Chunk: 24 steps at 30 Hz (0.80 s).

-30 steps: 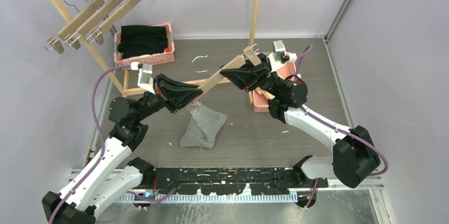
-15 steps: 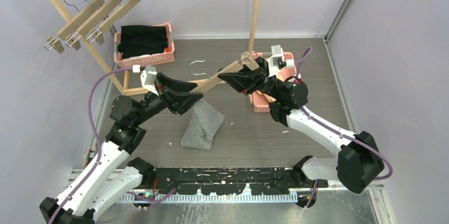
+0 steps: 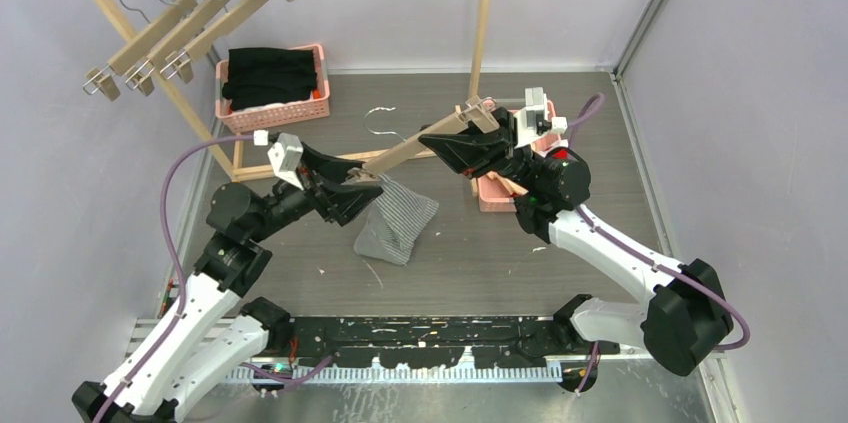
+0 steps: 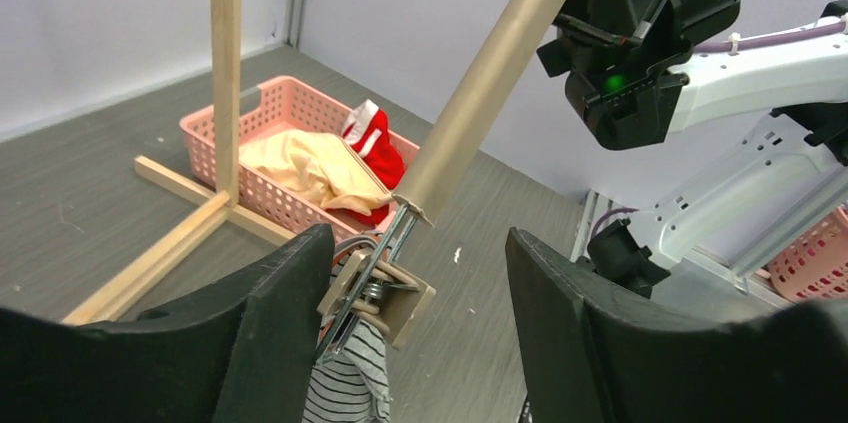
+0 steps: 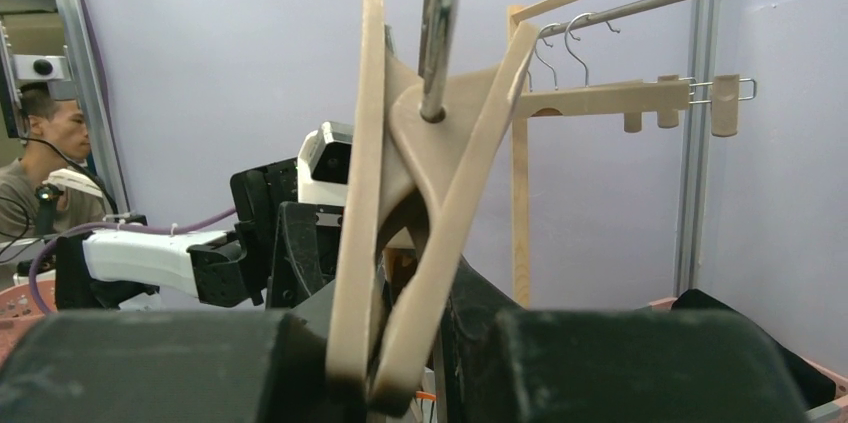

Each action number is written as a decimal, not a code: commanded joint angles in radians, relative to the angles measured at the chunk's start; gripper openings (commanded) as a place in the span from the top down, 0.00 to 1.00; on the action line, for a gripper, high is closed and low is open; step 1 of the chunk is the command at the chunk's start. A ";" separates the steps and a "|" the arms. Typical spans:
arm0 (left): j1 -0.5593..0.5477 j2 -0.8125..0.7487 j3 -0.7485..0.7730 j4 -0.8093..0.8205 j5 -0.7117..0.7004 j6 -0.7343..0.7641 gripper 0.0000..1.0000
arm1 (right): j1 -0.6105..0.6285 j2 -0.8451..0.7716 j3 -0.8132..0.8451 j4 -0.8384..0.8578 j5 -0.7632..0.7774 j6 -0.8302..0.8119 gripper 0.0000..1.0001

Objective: Remove the underwear clipped to the hanger

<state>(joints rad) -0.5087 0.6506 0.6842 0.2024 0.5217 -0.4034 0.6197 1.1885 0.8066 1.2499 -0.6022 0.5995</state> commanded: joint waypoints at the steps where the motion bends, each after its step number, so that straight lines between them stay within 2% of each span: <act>1: -0.004 0.040 0.016 0.076 0.054 0.006 0.39 | -0.003 -0.037 0.007 0.048 0.039 -0.009 0.99; 7: -0.004 0.076 0.031 0.096 0.095 0.006 0.90 | -0.003 -0.038 0.006 0.038 0.044 -0.014 0.99; 9: -0.004 0.073 0.028 0.110 0.090 0.007 0.97 | -0.003 -0.038 0.006 0.034 0.045 -0.016 0.99; 11: -0.003 0.062 0.028 0.113 0.081 0.014 1.00 | -0.004 -0.041 0.004 0.029 0.045 -0.020 0.99; 13: -0.004 0.054 0.034 0.107 0.077 0.019 0.97 | -0.004 -0.045 0.000 0.025 0.045 -0.022 0.99; 14: -0.004 0.049 0.038 0.104 0.077 0.019 0.88 | -0.003 -0.046 -0.001 0.024 0.045 -0.021 0.99; 16: -0.004 0.041 0.041 0.109 0.076 0.016 0.57 | -0.003 -0.049 -0.003 0.022 0.044 -0.020 0.99; 17: -0.004 0.036 0.043 0.115 0.082 0.012 0.52 | -0.003 -0.051 -0.003 0.020 0.044 -0.019 0.99; 20: -0.004 0.015 0.050 0.129 0.084 0.005 0.46 | -0.003 -0.055 -0.003 0.015 0.041 -0.018 0.99; 24: -0.004 0.008 0.067 0.129 0.082 0.005 0.43 | -0.003 -0.056 -0.002 0.013 0.036 -0.012 0.99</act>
<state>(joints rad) -0.5087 0.6796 0.6872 0.2497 0.5911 -0.4019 0.6182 1.1679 0.7994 1.2354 -0.5854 0.6003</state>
